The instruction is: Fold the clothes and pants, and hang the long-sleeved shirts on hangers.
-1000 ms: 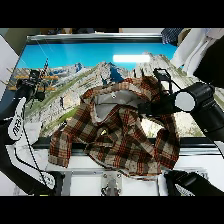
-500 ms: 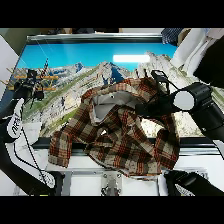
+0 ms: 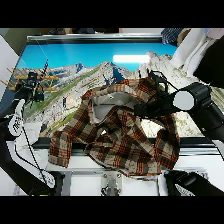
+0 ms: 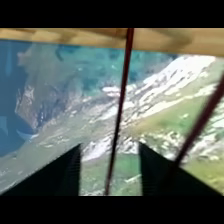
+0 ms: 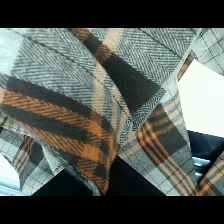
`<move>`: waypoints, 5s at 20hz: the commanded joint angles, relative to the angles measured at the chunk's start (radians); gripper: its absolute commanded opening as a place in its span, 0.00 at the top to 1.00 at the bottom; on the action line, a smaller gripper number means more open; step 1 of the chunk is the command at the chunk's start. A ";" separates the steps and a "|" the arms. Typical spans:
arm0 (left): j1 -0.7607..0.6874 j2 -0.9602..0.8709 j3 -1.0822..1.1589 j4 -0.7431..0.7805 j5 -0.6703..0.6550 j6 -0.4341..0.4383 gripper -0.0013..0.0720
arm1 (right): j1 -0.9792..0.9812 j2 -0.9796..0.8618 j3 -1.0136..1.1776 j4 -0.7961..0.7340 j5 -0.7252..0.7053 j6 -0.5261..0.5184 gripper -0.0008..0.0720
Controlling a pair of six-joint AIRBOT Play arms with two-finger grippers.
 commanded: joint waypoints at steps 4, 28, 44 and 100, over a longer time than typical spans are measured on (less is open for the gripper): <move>0.001 -0.002 0.000 -0.005 -0.015 -0.017 0.94 | 0.001 0.000 0.000 0.003 0.001 0.000 0.95; -0.122 0.371 0.000 -0.005 -0.070 -0.016 0.96 | 0.001 0.000 0.000 0.007 0.000 0.000 0.95; -0.211 0.753 0.000 -1.179 -0.512 1.051 0.96 | -0.058 0.004 0.200 -0.001 -0.018 -0.079 0.95; -0.275 0.296 0.000 -1.574 -0.850 1.678 0.96 | 0.174 -0.090 0.341 0.012 0.146 -0.037 0.95</move>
